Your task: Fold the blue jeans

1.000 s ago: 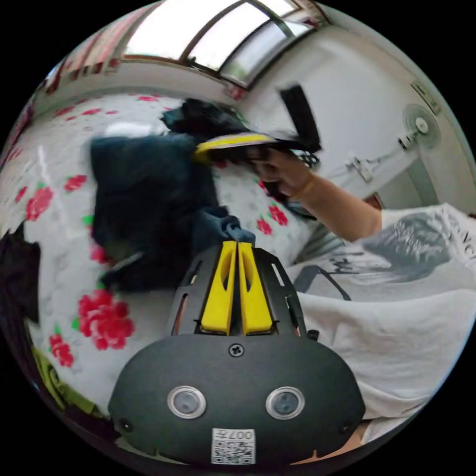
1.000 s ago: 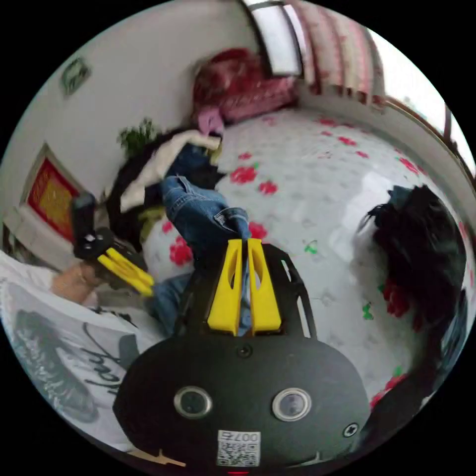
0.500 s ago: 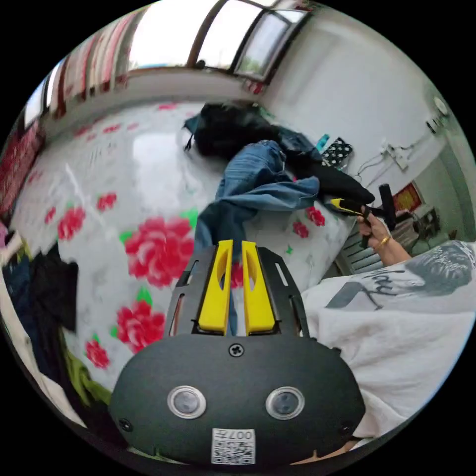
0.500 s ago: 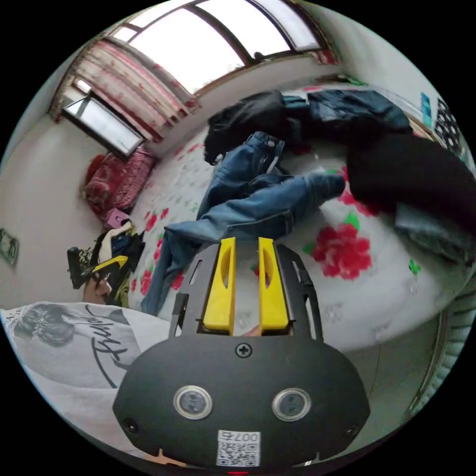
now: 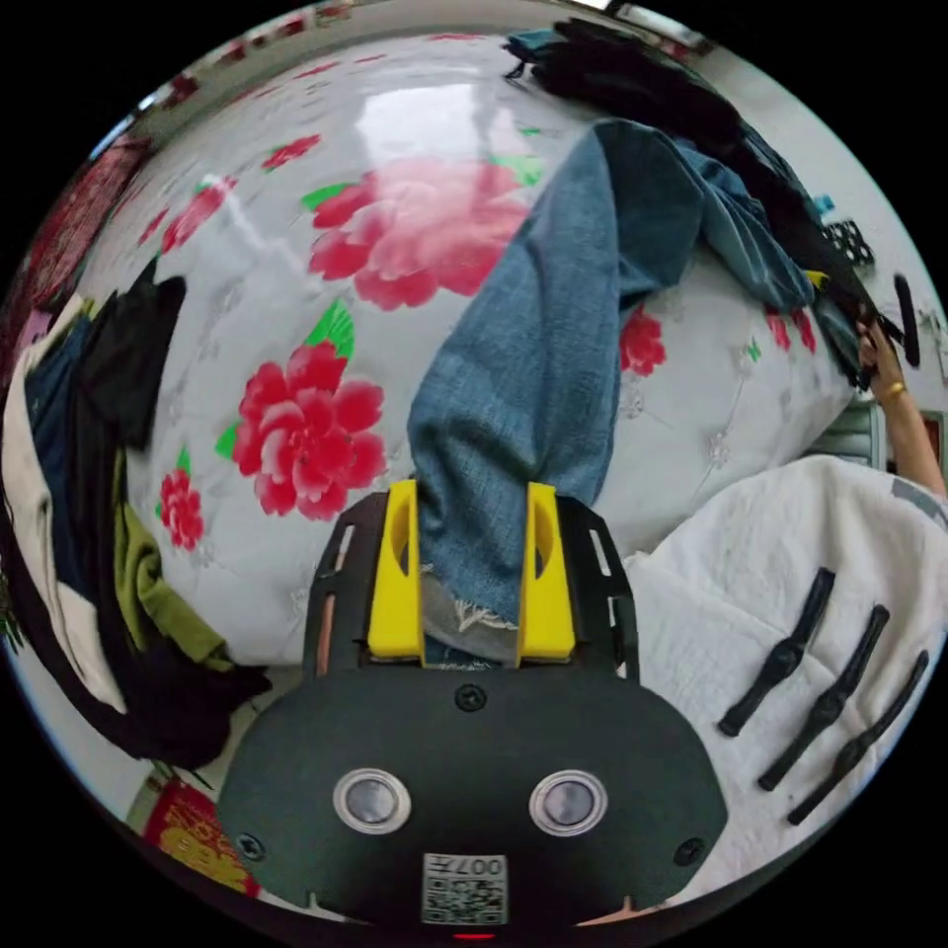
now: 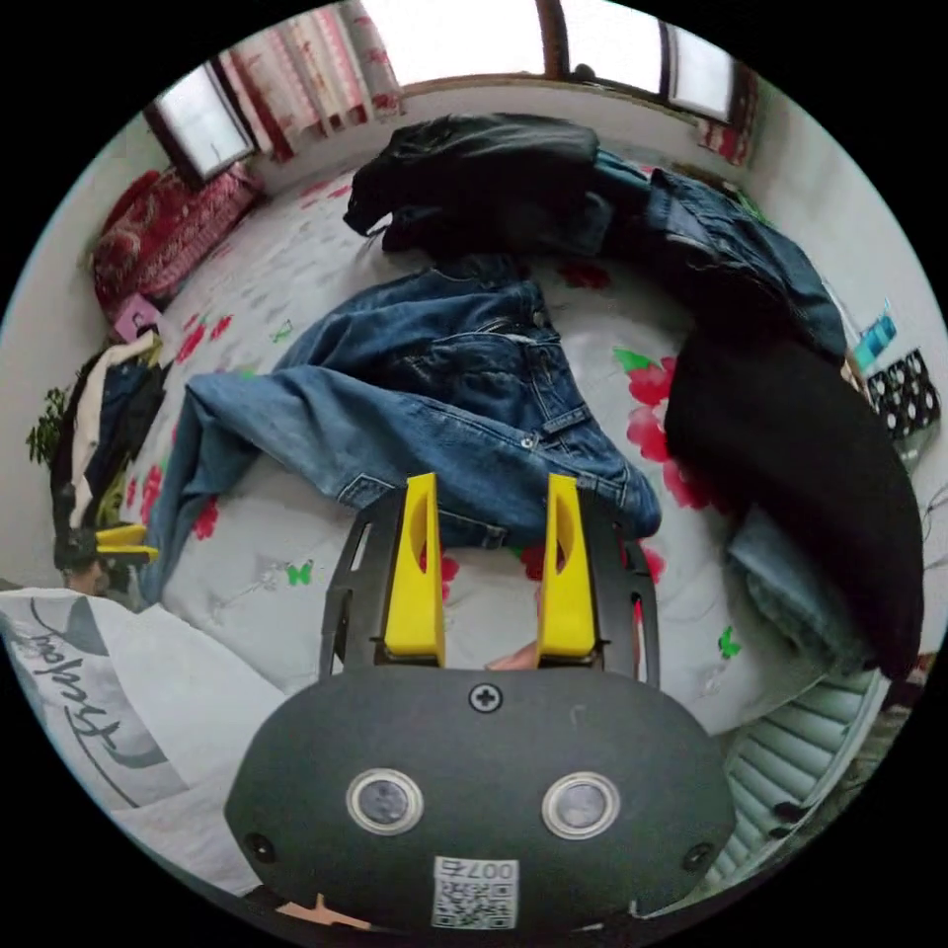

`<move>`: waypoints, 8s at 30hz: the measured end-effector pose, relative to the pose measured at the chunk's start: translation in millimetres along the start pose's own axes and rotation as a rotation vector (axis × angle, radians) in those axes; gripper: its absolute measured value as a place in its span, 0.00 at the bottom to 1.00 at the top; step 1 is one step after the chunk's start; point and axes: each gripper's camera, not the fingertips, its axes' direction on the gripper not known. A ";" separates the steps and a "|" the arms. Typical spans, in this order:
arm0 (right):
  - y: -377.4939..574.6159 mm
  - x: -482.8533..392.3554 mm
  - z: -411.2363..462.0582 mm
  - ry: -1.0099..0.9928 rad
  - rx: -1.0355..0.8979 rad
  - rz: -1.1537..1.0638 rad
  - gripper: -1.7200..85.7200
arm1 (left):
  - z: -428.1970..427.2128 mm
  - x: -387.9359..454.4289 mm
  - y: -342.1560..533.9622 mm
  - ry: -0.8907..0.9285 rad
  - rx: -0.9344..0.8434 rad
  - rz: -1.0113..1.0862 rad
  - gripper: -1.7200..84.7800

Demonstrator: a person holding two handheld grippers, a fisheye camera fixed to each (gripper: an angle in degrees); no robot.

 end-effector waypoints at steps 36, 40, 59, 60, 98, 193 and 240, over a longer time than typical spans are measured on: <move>-25.5 -99.7 -5.8 -0.103 -0.153 -0.421 0.09 | -118.3 -295.8 201.8 0.175 0.517 -0.700 0.16; -24.8 -134.8 21.8 0.072 -0.237 -0.553 0.04 | -93.5 -340.8 176.4 0.225 0.313 -0.832 0.09; 23.9 -123.0 -22.6 -0.165 -0.431 -0.633 0.07 | -132.1 -334.6 490.2 0.213 0.603 -1.080 0.02; 19.9 -122.3 -26.3 -0.162 -0.419 -0.628 0.07 | -138.2 -328.6 499.8 0.151 0.626 -1.129 0.02; -173.5 -67.3 64.0 0.129 -0.101 0.044 0.02 | -240.6 -345.9 -91.6 0.159 0.395 -0.461 0.01; -81.3 50.0 49.1 -0.358 0.183 0.517 0.10 | -117.4 -339.2 43.3 0.352 0.543 -0.843 0.09; -51.0 -211.3 2.4 -0.016 -0.203 -0.538 0.03 | -42.0 -332.7 179.2 0.416 0.505 -0.875 0.01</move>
